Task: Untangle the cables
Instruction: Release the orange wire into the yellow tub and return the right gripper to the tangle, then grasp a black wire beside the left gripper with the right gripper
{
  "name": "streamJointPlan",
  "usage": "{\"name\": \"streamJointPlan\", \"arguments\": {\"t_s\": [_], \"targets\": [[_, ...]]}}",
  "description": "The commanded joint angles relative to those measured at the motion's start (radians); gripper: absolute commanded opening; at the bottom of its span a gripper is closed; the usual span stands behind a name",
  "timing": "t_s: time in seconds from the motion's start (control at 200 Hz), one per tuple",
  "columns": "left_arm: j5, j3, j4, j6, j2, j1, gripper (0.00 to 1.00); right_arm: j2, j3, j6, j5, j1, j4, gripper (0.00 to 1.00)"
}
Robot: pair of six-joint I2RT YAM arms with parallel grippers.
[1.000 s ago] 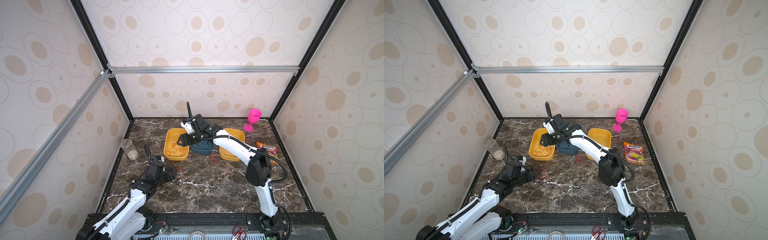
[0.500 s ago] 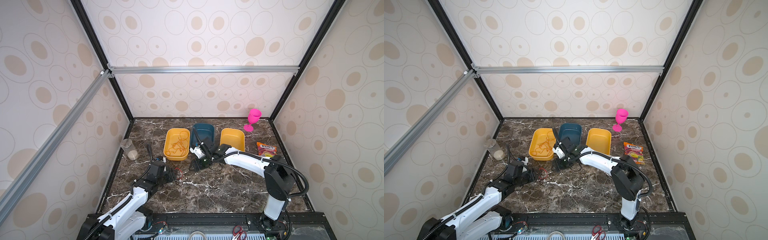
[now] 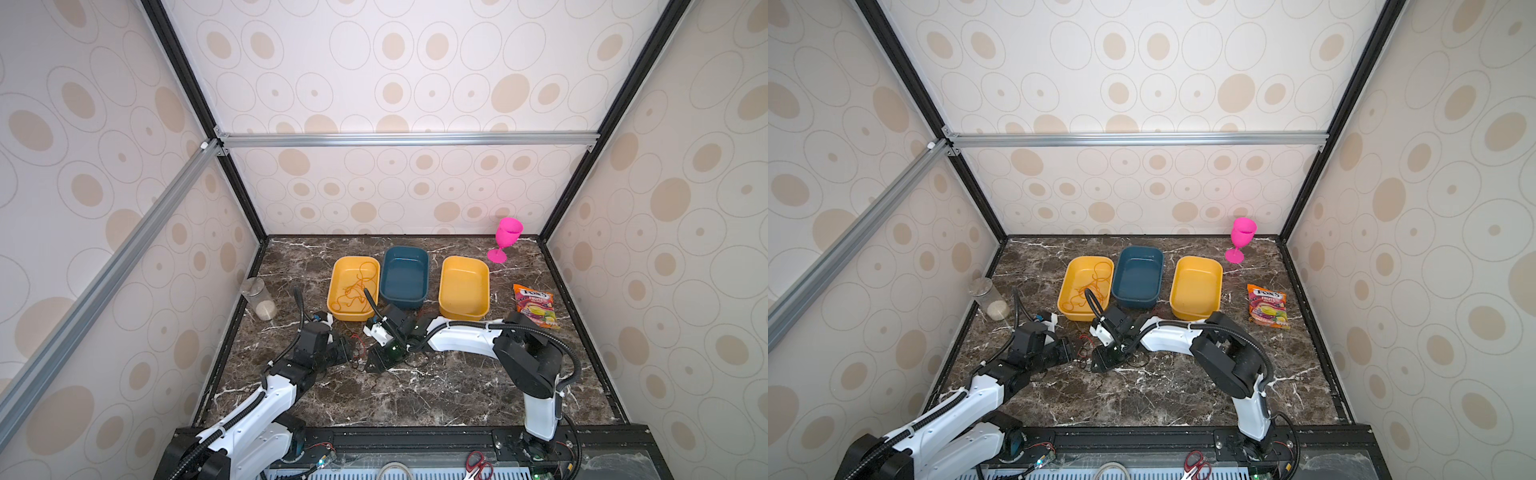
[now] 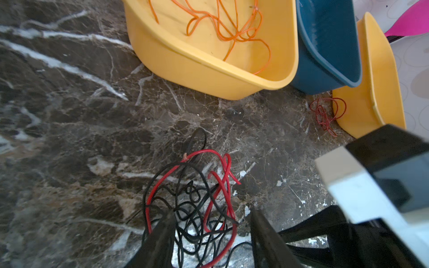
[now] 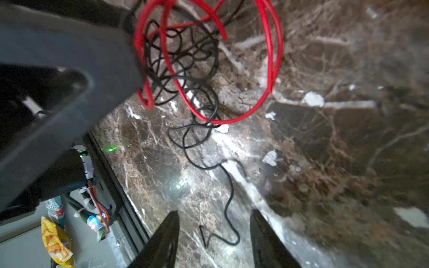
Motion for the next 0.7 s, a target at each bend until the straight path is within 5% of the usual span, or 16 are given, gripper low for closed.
{"name": "streamJointPlan", "arguments": {"t_s": [0.0,0.23,0.425,0.695], "targets": [[-0.019,-0.026,0.040,0.004,-0.022,0.006,0.52,0.012,-0.005,0.017,0.030,0.027,0.011,0.51],[-0.023,-0.064,0.073,-0.017,-0.044,0.006,0.51,0.024,-0.048,0.049,-0.001,0.040,0.076,0.33],[-0.023,-0.095,0.131,-0.024,-0.048,0.006,0.41,-0.078,-0.103,0.020,0.116,0.040,0.064,0.02],[-0.045,-0.104,0.159,-0.019,-0.037,0.006,0.12,-0.334,-0.196,-0.060,0.362,0.052,-0.071,0.00]]}}
